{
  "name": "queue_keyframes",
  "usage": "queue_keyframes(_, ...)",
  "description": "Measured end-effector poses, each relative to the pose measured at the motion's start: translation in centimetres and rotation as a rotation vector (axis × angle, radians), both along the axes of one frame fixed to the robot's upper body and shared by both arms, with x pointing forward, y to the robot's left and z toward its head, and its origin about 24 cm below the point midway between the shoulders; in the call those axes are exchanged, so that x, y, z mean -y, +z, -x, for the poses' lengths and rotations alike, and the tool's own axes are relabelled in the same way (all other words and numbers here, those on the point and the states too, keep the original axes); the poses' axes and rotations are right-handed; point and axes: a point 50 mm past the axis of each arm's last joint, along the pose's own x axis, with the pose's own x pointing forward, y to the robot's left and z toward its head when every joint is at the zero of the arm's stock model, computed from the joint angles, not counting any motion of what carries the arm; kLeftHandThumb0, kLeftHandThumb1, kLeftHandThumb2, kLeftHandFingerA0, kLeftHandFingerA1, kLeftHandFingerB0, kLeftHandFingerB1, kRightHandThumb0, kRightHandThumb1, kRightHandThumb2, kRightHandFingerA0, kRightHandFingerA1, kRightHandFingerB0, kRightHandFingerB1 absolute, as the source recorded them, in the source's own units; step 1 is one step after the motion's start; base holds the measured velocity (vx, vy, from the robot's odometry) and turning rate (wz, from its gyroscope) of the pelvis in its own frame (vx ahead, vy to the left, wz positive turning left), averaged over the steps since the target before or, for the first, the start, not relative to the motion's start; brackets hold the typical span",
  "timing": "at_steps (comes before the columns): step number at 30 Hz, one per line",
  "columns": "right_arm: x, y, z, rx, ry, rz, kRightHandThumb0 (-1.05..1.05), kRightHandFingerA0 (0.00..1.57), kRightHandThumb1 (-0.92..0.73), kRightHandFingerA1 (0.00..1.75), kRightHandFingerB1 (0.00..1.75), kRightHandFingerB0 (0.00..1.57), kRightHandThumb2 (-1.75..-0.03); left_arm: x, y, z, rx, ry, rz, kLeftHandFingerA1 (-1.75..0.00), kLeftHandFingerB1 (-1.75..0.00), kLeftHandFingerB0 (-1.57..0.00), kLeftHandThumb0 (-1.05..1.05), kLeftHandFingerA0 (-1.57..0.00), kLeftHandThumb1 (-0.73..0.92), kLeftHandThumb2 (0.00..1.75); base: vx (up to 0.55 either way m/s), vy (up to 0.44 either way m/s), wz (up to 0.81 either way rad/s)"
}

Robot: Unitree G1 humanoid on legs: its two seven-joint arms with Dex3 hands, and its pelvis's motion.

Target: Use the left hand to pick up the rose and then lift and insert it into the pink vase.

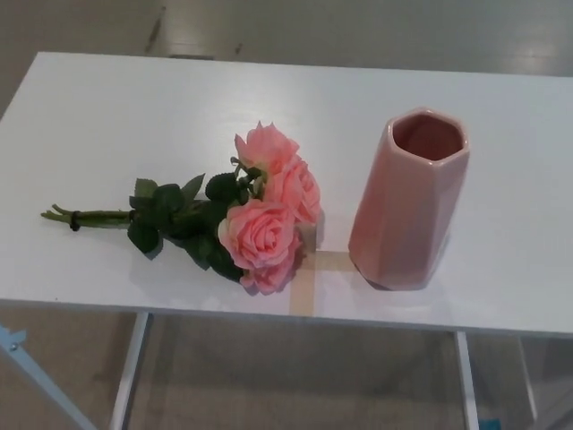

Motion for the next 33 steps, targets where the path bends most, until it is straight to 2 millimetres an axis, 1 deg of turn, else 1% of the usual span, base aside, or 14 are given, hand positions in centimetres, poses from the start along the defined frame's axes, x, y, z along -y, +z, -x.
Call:
queue_keyframes(5,0.0,0.0,0.1,0.001,-0.001,0.006,-0.37,0.71,-0.65,0.44,0.39,0.58,-0.6,0.0,0.0,0.1,0.008,-0.002,-0.003,-0.47,-0.42,-0.36,-0.4,-0.5,0.49,0.69,0.0,0.0,0.0)
queue_keyframes(6,0.0,0.0,0.1,0.002,-0.001,0.006,-0.37,0.71,-0.65,0.44,0.39,0.58,-0.59,0.0,0.0,0.1,0.009,-0.002,-0.003,-0.4,-0.35,-0.38,-0.32,-0.53,0.57,0.58,0.0,0.0,0.0)
queue_keyframes(9,0.0,0.0,0.2,0.003,-0.002,0.006,-0.37,0.71,-0.65,0.44,0.39,0.58,-0.6,0.0,0.0,0.1,0.019,0.0,0.0,-0.39,-0.34,-0.36,-0.34,-0.48,0.54,0.57,0.0,0.0,0.0)
queue_keyframes(10,0.0,0.0,0.2,0.003,-0.002,0.006,-0.37,0.71,-0.65,0.44,0.39,0.58,-0.6,0.0,0.1,0.1,0.023,-0.003,0.003,-0.46,-0.42,-0.32,-0.44,-0.43,0.44,0.68,0.0,0.0,0.0)
queue_keyframes(14,0.0,0.0,0.0,0.005,0.006,0.009,-0.36,0.71,-0.64,0.44,0.39,0.59,-0.59,0.0,0.4,-0.5,0.061,-0.023,0.034,-0.44,-0.41,-0.29,-0.53,-0.35,0.42,0.69,0.0,0.0,0.0)
queue_keyframes(15,0.0,0.0,-0.1,0.007,0.008,0.01,-0.37,0.7,-0.65,0.43,0.39,0.59,-0.59,0.0,0.6,-0.7,0.077,-0.033,0.047,-0.35,-0.32,-0.32,-0.51,-0.36,0.5,0.55,0.0,0.0,0.0)
queue_keyframes(17,0.0,0.1,-0.2,0.01,0.009,0.01,-0.37,0.7,-0.65,0.43,0.39,0.58,-0.59,-0.1,0.9,-0.9,0.101,-0.05,0.063,-0.35,-0.32,-0.33,-0.52,-0.36,0.5,0.55,0.0,0.0,0.0)
queue_keyframes(18,0.0,0.1,-0.3,0.011,0.009,0.011,-0.38,0.69,-0.65,0.43,0.39,0.58,-0.6,-0.2,1.2,-1.0,0.123,-0.063,0.073,-0.35,-0.33,-0.35,-0.53,-0.35,0.49,0.55,0.0,0.0,0.0)
queue_keyframes(19,0.0,0.1,-0.3,0.011,0.009,0.011,-0.38,0.68,-0.65,0.43,0.39,0.58,-0.6,-0.3,1.5,-1.0,0.142,-0.074,0.083,-0.46,-0.43,-0.29,-0.61,-0.31,0.41,0.75,0.0,0.0,0.0)
queue_keyframes(21,0.0,0.1,-0.3,0.011,0.009,0.012,-0.38,0.68,-0.65,0.43,0.39,0.57,-0.6,-0.4,1.9,-1.0,0.174,-0.083,0.095,-0.47,-0.43,-0.3,-0.6,-0.34,0.41,0.76,0.0,0.0,0.0)
queue_keyframes(25,0.2,0.2,-0.3,0.01,0.009,0.015,-0.38,0.71,-0.64,0.43,0.39,0.59,-0.59,-1.3,3.8,-0.4,0.278,-0.097,0.114,-0.46,-0.45,-0.38,-0.55,-0.36,0.38,0.71,0.0,0.0,0.0)
queue_keyframes(28,0.2,0.2,-0.3,0.01,0.009,0.016,-0.38,0.71,-0.64,0.43,0.39,0.59,-0.59,-2.0,5.4,0.5,0.344,-0.106,0.125,-0.46,-0.45,-0.38,-0.55,-0.36,0.38,0.71,0.0,0.0,0.0)
queue_keyframes(32,0.2,0.2,-0.3,0.01,0.01,0.016,-0.39,0.71,-0.64,0.44,0.39,0.59,-0.6,-2.5,6.8,1.3,0.382,-0.131,0.151,-0.45,-0.45,-0.38,-0.51,-0.34,0.37,0.69,0.0,0.0,0.0)
queue_keyframes(33,0.2,0.2,-0.4,0.011,0.011,0.016,-0.4,0.7,-0.64,0.44,0.39,0.59,-0.6,-2.7,7.0,1.5,0.381,-0.139,0.156,-0.37,-0.36,-0.43,-0.43,-0.4,0.45,0.54,0.0,0.0,0.0)
